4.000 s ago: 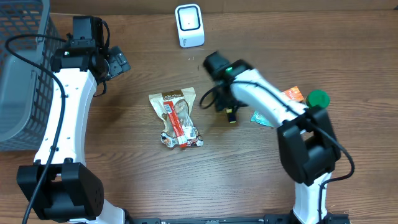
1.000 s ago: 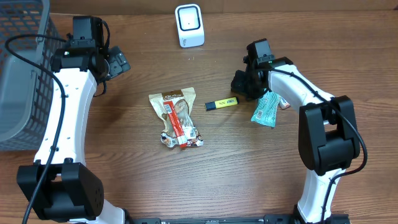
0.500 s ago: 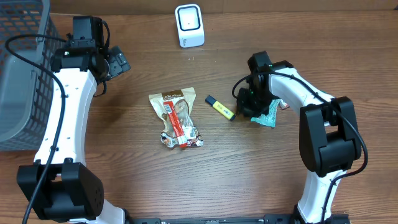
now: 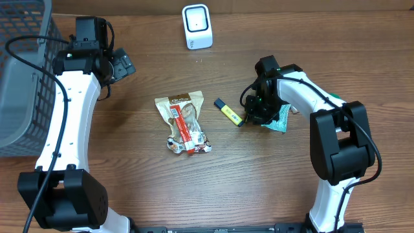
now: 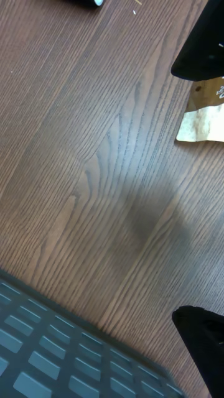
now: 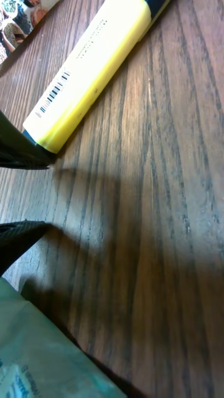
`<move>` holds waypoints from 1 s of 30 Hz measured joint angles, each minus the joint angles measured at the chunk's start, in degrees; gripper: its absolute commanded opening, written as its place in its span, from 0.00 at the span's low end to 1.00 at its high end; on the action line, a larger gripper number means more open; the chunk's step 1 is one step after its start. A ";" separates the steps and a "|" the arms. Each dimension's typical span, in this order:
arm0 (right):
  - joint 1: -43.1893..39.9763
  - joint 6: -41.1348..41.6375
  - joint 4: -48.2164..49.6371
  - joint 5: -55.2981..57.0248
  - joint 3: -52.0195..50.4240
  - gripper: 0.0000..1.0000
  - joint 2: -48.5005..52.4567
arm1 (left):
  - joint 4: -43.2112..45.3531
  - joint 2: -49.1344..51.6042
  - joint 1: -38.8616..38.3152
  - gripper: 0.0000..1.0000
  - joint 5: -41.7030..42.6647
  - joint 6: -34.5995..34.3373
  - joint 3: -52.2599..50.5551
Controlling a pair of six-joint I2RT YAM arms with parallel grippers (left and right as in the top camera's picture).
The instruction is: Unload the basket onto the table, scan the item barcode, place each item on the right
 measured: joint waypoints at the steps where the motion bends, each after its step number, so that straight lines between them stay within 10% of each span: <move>1: 0.02 0.04 -0.24 0.11 0.00 0.26 0.00 | -0.02 0.00 0.00 1.00 0.00 0.00 0.00; 11: 0.28 3.32 -10.51 -2.27 -0.74 0.18 0.26 | 0.00 0.00 0.00 1.00 -0.02 0.00 0.00; 30: 8.66 11.06 -1.62 3.48 -0.68 0.19 -0.35 | 0.00 0.00 0.00 1.00 0.00 0.00 0.00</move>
